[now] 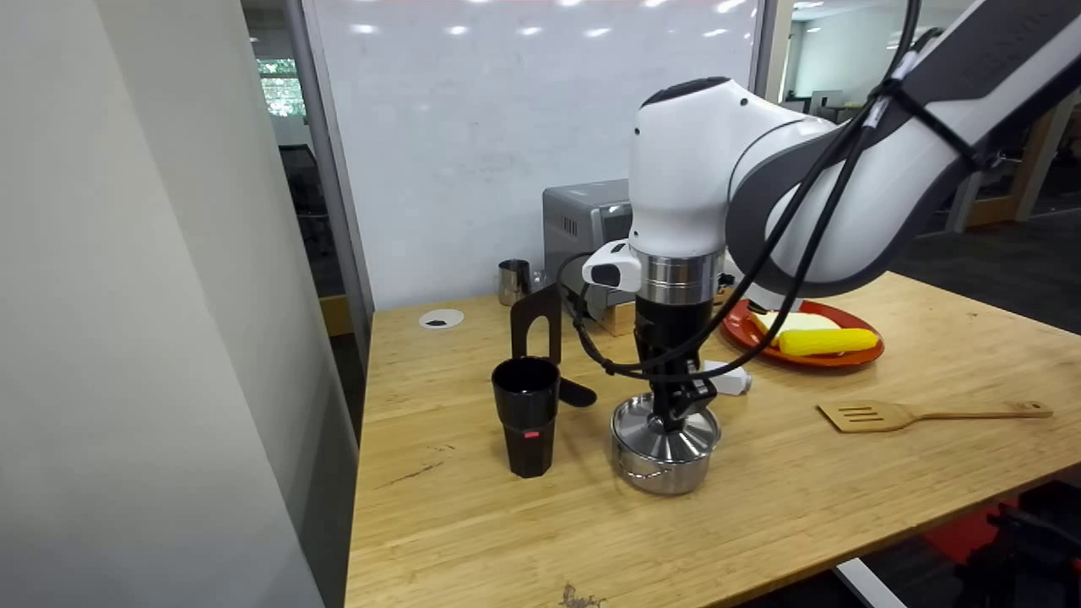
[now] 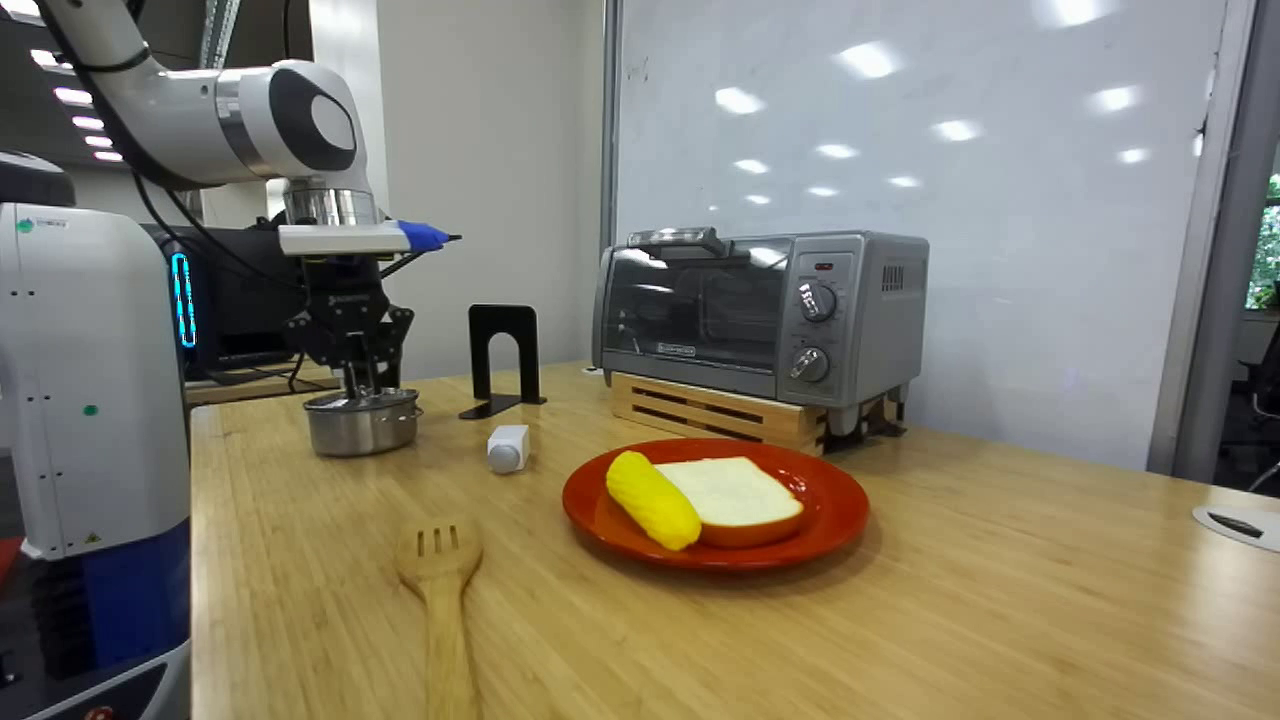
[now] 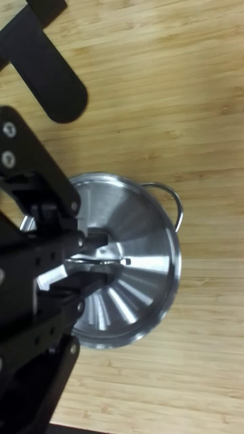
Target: Pick the lid and cover the pot
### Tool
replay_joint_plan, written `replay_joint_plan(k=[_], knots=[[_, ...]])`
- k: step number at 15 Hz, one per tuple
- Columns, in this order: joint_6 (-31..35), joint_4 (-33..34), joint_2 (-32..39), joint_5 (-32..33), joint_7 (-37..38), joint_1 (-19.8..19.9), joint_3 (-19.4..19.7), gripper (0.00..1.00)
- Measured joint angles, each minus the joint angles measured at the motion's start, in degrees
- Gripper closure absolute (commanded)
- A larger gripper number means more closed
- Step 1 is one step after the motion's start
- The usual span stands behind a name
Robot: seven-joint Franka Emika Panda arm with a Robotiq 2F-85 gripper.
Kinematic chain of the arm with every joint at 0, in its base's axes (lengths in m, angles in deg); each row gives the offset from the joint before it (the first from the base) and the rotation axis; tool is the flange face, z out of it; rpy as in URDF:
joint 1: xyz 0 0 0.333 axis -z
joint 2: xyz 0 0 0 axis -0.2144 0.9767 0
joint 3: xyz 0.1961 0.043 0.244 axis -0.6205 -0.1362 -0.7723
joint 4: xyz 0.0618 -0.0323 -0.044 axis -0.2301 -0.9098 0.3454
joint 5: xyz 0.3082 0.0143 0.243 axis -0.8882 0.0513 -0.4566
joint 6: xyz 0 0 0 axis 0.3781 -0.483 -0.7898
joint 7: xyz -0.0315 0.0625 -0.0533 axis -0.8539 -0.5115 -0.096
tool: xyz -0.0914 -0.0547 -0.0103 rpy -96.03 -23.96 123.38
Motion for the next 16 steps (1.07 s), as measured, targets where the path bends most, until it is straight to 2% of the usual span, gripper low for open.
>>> replay_joint_plan(k=[6, 10, 13, 16], knots=[[0.34, -0.03, -0.01, -0.14, -0.82, 0.00, -0.03, 0.02], [-0.91, 0.03, -0.96, -1.37, -0.49, 0.00, -0.18, 0.00], [-6.09, 0.22, -5.04, -3.45, 1.42, 0.01, -0.17, 0.00], [-12.17, 0.54, -11.60, -4.71, 6.44, 0.04, 0.24, 0.00]])
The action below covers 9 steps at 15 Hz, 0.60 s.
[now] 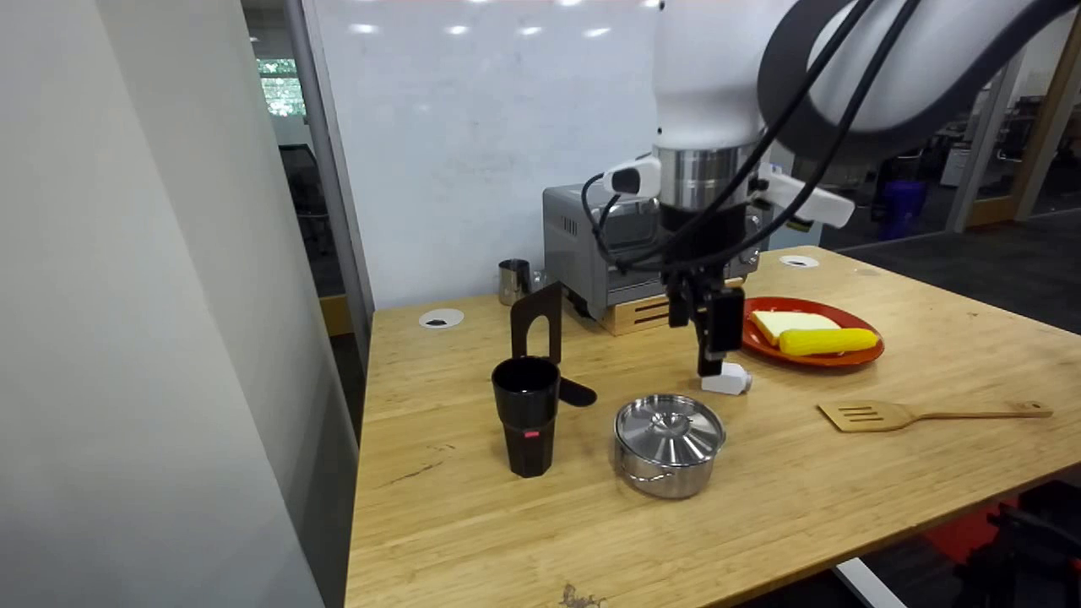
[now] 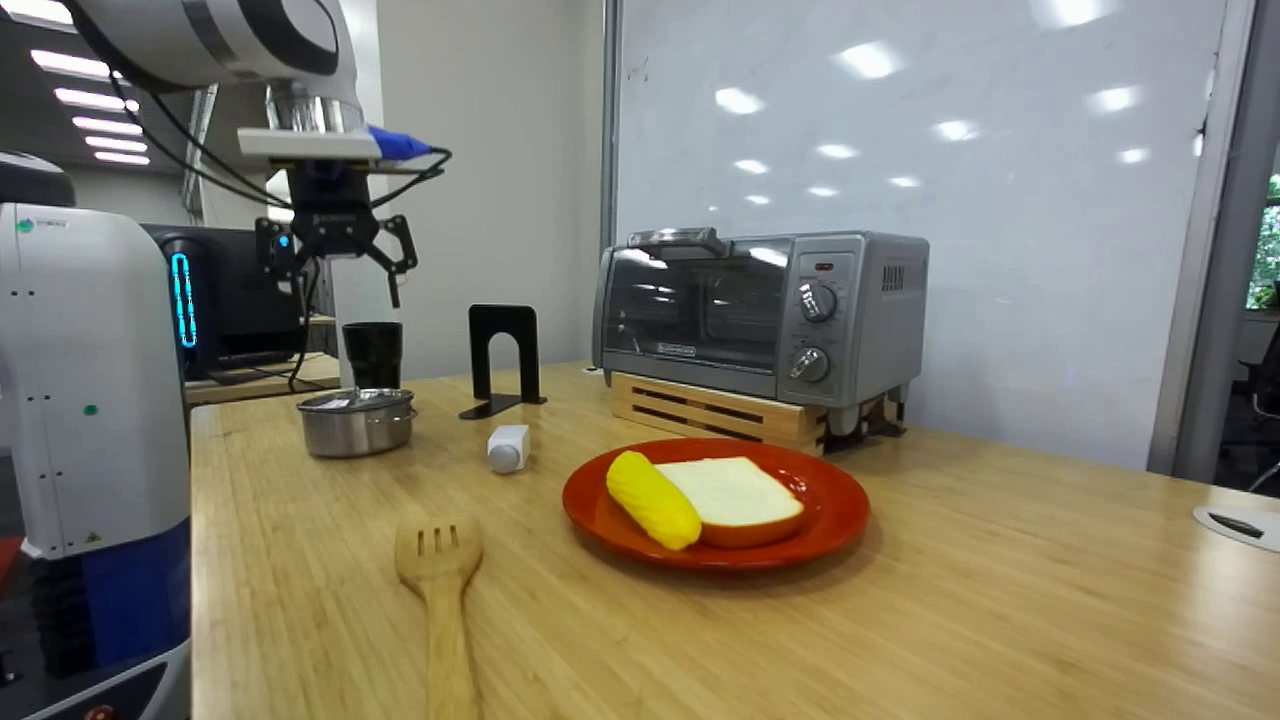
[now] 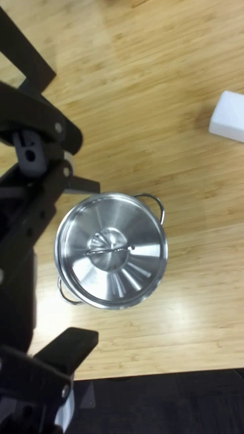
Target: Pick the lid and cover the pot
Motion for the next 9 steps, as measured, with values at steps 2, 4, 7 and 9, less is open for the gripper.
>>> replay_joint_plan(k=[2, 4, 7, 9], knots=[[-2.90, 0.12, -4.75, -0.71, 4.26, 0.12, 1.13, 0.00], [-4.31, 0.18, -9.04, -2.05, 6.45, 0.76, 3.28, 0.00], [-4.96, 0.11, -14.70, -4.40, 7.05, 2.87, 8.35, 0.00], [-4.89, -0.18, -17.60, -6.21, 7.01, 4.61, 12.21, 0.00]])
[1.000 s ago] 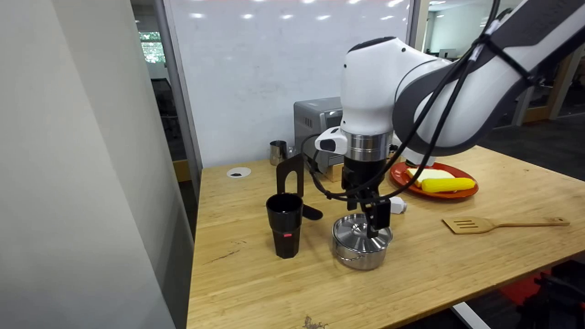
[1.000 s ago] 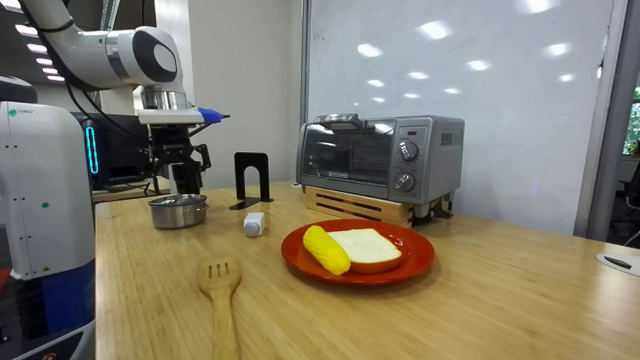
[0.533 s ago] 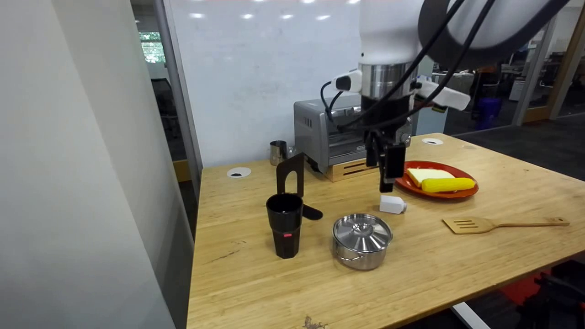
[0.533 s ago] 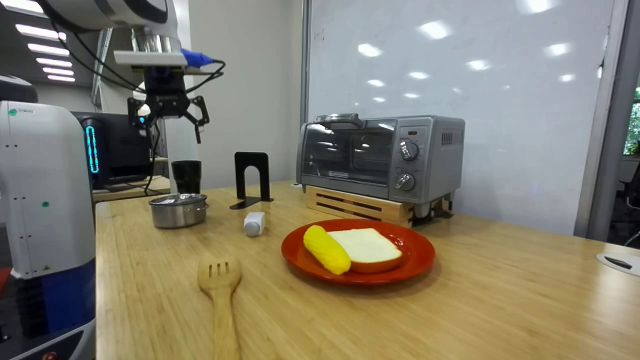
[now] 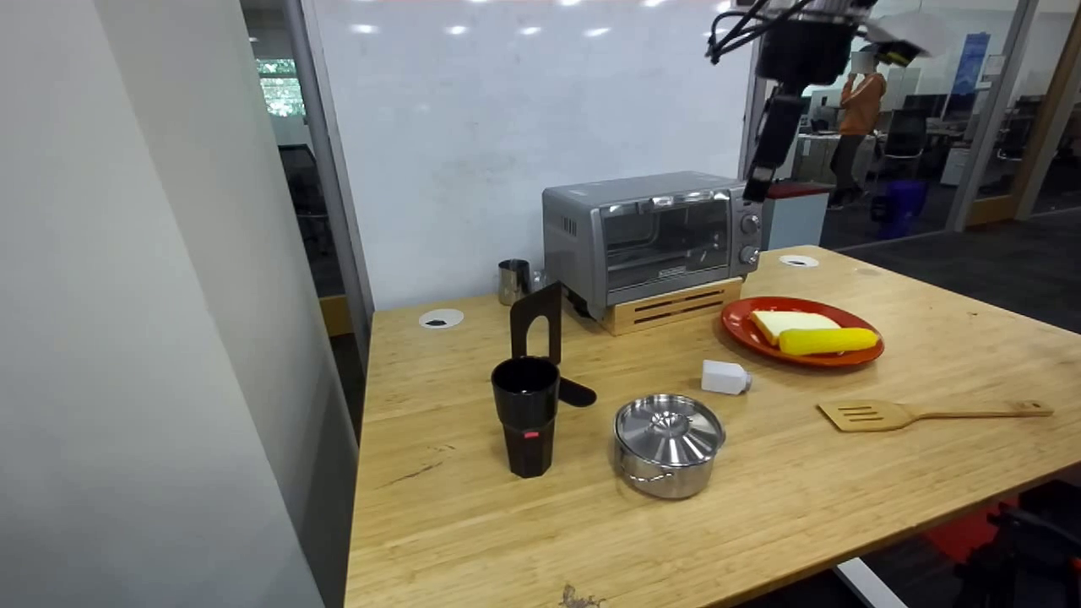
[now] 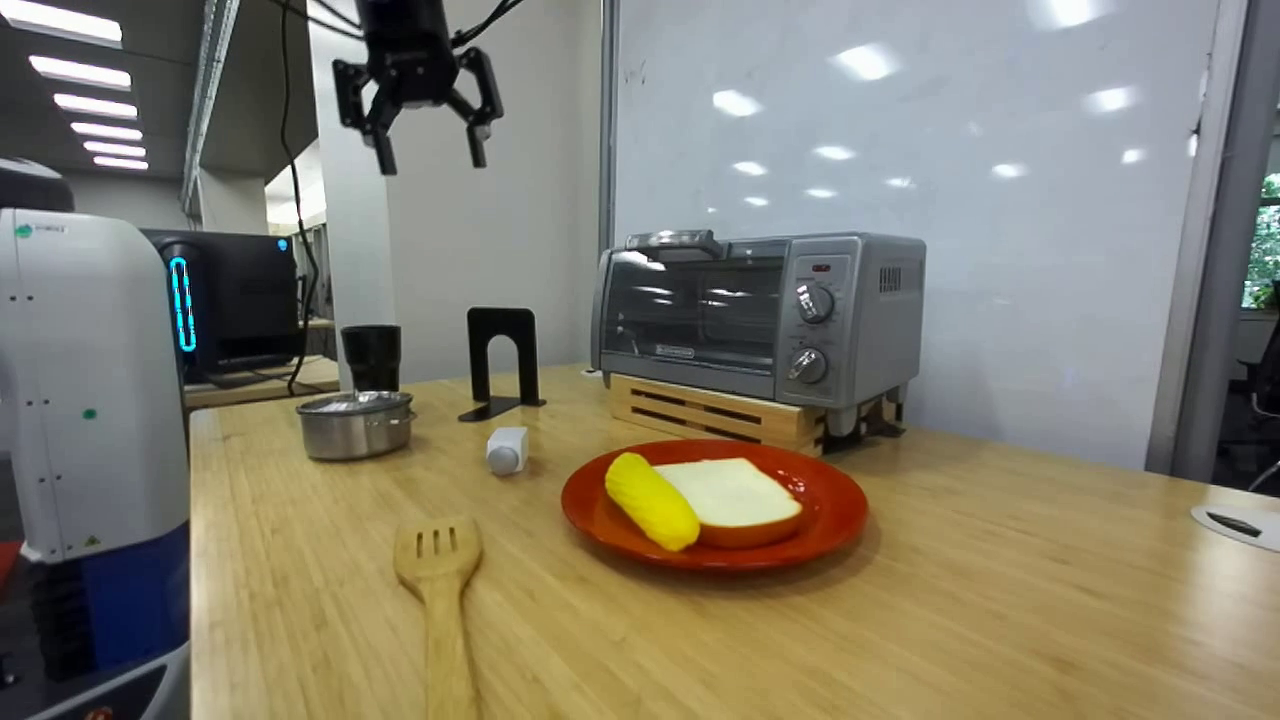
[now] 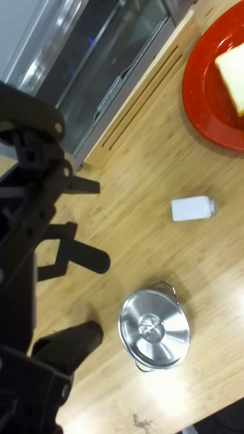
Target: Pick the lid and cover the pot
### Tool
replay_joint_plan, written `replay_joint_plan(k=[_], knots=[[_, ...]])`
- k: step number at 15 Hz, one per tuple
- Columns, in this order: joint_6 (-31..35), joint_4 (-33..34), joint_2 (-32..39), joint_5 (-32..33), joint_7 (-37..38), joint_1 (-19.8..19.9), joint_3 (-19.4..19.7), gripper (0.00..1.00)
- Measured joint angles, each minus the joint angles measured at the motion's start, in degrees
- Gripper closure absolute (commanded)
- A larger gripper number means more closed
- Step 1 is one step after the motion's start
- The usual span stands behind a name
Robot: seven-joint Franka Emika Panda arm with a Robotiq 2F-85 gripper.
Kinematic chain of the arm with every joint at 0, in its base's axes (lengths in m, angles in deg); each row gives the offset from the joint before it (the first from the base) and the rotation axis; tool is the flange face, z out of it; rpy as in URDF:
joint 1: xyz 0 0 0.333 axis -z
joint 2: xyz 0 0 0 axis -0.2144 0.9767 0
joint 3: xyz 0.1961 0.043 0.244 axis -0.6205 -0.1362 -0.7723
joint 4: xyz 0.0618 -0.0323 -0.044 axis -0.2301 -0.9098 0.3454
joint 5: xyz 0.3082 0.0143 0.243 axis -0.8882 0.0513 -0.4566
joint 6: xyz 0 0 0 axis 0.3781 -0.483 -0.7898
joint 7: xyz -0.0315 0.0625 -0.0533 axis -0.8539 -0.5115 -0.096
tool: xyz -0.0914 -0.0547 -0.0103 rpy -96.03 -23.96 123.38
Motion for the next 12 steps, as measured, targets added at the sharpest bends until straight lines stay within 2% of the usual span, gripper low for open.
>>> replay_joint_plan(k=[3, 6, 12], knots=[[1.26, -0.78, -2.35, -2.50, 0.53, 2.73, 5.16, 0.00], [5.08, -2.83, -1.79, -4.08, 4.25, 5.08, 8.14, 0.00], [7.72, -5.32, 3.93, -4.59, 16.48, 7.45, 8.69, 0.00]])
